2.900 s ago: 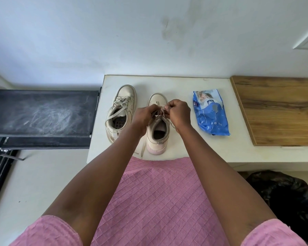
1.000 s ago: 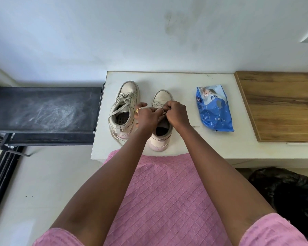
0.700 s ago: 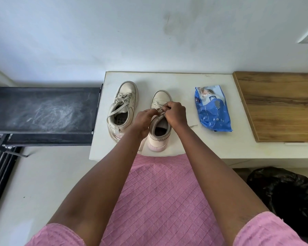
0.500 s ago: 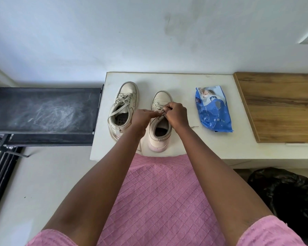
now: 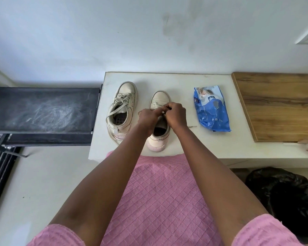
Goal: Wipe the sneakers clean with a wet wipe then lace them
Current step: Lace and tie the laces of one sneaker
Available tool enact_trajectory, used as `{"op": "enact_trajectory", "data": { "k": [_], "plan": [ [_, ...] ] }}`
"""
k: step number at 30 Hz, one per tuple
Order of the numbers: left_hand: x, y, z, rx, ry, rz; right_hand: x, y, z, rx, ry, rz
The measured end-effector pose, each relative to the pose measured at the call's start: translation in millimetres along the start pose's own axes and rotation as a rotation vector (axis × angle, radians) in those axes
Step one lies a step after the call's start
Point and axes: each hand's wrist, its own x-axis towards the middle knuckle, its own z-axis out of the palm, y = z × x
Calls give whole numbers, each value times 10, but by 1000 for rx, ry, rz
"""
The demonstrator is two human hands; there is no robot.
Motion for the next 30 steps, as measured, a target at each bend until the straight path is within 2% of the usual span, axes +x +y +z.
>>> {"op": "enact_trajectory", "data": {
  "k": [3,5,6,7,9,11,13,17,20,25,27,30],
  "plan": [
    [4,-24,-29,-145,-119,-43,24,5,-9,23,-19,15],
    [-12,-18,-63,-47,-119,18,52,7,-27,28,-44,32],
    [8,-35,-94,78,-85,83,65,5,-37,26,-54,39],
    [3,-40,-136,245,-29,167,77,3,-45,20,-65,40],
    [-4,-45,-205,542,84,449,90,-14,-59,-9,-93,37],
    [-47,-39,-259,782,116,728,111,-31,-62,-33,-113,35],
    [-42,-66,-271,910,90,874,129,-39,-75,-16,-122,50],
    [-28,-80,-218,951,83,916,153,-6,-86,62,-123,99],
    [-3,-95,-168,975,150,975,153,12,-96,124,-112,134],
    [-37,-76,-118,1022,188,810,216,88,-94,195,-36,206],
    [-56,-112,-120,1042,176,806,231,88,-87,228,-10,239],
    [-73,-142,-118,1011,184,811,218,31,-80,155,5,176]
  ]
}}
